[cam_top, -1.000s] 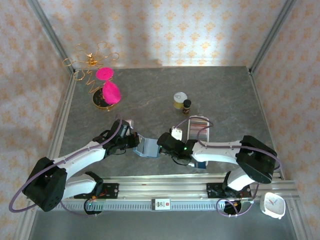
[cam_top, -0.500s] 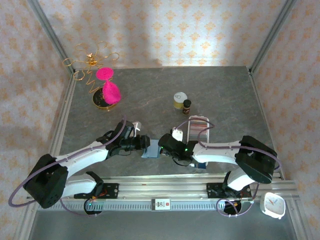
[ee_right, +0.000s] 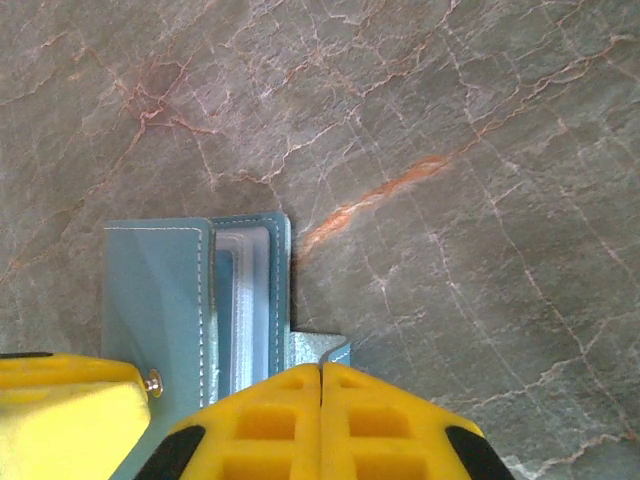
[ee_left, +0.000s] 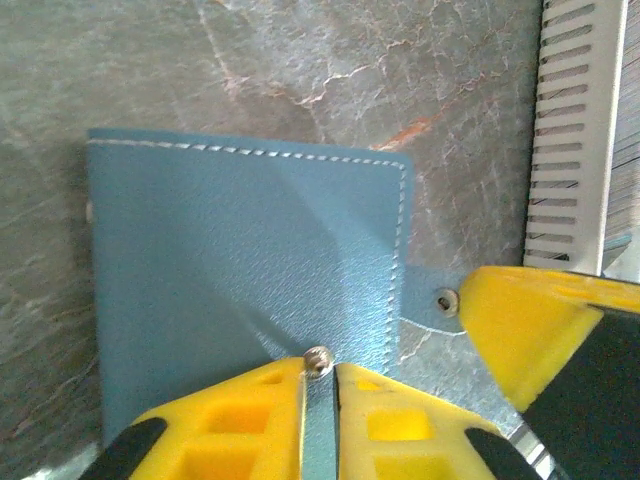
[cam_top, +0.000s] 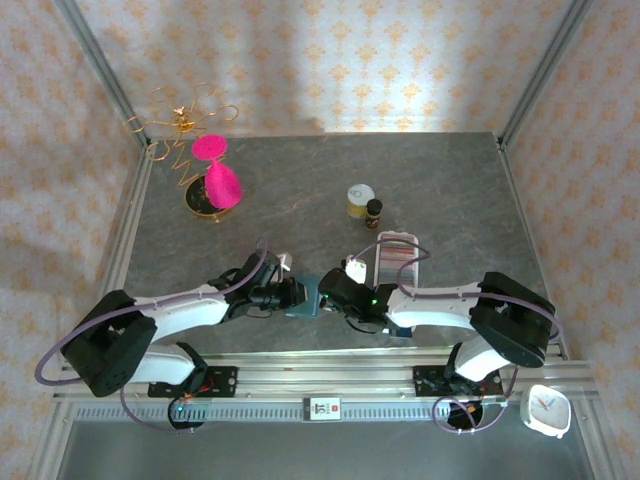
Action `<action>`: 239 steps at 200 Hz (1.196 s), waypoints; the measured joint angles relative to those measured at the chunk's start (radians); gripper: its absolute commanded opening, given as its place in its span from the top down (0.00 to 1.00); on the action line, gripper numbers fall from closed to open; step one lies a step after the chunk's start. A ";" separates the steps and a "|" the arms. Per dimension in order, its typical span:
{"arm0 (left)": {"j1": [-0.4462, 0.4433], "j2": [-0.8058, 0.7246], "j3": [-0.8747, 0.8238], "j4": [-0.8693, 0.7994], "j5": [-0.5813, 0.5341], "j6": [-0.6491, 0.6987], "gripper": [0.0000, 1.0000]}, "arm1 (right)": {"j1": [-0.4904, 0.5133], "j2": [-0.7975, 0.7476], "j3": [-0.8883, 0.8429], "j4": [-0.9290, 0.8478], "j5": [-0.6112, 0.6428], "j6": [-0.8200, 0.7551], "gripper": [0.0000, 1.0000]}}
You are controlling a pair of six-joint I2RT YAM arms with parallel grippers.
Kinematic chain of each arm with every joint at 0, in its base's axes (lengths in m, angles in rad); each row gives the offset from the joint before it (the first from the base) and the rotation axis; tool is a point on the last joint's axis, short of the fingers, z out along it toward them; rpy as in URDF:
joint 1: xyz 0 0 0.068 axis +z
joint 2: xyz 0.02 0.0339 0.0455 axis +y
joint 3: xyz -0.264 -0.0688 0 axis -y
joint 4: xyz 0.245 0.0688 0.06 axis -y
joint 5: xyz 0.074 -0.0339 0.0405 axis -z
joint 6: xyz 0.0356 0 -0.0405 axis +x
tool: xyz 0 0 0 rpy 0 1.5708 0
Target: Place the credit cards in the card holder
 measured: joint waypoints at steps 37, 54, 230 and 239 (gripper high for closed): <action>0.000 -0.075 -0.067 0.081 -0.016 -0.047 1.00 | 0.000 -0.010 -0.011 0.027 -0.017 0.000 1.00; 0.000 -0.077 -0.092 0.111 -0.017 -0.065 1.00 | 0.000 -0.016 -0.011 0.037 -0.026 0.000 1.00; -0.026 -0.051 -0.139 0.144 -0.085 -0.092 1.00 | 0.000 0.106 0.084 0.126 -0.180 -0.062 1.00; -0.026 -0.051 -0.142 0.148 -0.088 -0.095 1.00 | 0.000 0.121 0.092 0.127 -0.183 -0.064 1.00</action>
